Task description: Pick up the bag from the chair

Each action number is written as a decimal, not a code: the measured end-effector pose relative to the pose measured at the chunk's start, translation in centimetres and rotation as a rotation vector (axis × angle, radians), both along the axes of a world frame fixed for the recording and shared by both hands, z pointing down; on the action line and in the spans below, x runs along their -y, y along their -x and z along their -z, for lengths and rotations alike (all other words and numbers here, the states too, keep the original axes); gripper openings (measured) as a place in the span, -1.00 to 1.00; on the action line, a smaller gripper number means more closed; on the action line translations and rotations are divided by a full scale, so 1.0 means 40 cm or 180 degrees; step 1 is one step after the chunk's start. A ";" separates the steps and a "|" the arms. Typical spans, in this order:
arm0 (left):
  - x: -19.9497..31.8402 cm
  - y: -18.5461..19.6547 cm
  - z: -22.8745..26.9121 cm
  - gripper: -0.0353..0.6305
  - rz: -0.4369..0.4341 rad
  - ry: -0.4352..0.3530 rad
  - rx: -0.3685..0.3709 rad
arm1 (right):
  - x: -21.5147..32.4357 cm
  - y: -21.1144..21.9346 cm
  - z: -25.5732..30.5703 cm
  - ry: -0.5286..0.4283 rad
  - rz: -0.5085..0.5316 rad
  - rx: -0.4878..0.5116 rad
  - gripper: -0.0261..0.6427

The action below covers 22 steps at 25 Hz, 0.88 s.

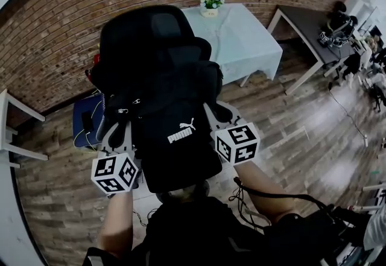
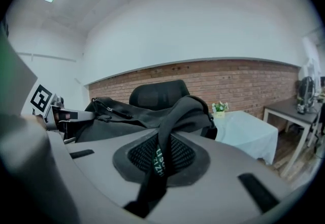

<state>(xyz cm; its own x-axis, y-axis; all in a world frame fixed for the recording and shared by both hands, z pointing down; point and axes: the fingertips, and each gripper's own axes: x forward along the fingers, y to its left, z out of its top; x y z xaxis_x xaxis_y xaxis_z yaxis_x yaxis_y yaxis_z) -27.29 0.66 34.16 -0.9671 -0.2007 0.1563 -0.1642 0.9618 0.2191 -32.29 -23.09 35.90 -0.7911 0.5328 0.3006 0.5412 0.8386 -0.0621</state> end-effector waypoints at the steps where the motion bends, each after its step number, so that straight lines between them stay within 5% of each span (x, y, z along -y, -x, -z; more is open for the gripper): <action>1: 0.000 0.001 0.014 -0.76 -0.0001 0.0007 0.0039 | -0.001 0.001 0.019 -0.0002 0.0018 0.0047 -0.79; 9: 0.006 -0.030 0.142 -0.76 -0.0091 -0.0074 0.0301 | 0.007 -0.029 0.147 0.0097 0.0119 0.0345 -0.79; 13: 0.011 -0.041 0.191 -0.76 -0.0135 0.0085 0.0462 | 0.009 -0.045 0.198 0.0069 0.0109 0.0495 -0.79; 22: 0.003 -0.044 0.227 -0.76 -0.0081 0.0021 0.0549 | 0.003 -0.059 0.238 -0.0011 0.0043 0.0621 -0.79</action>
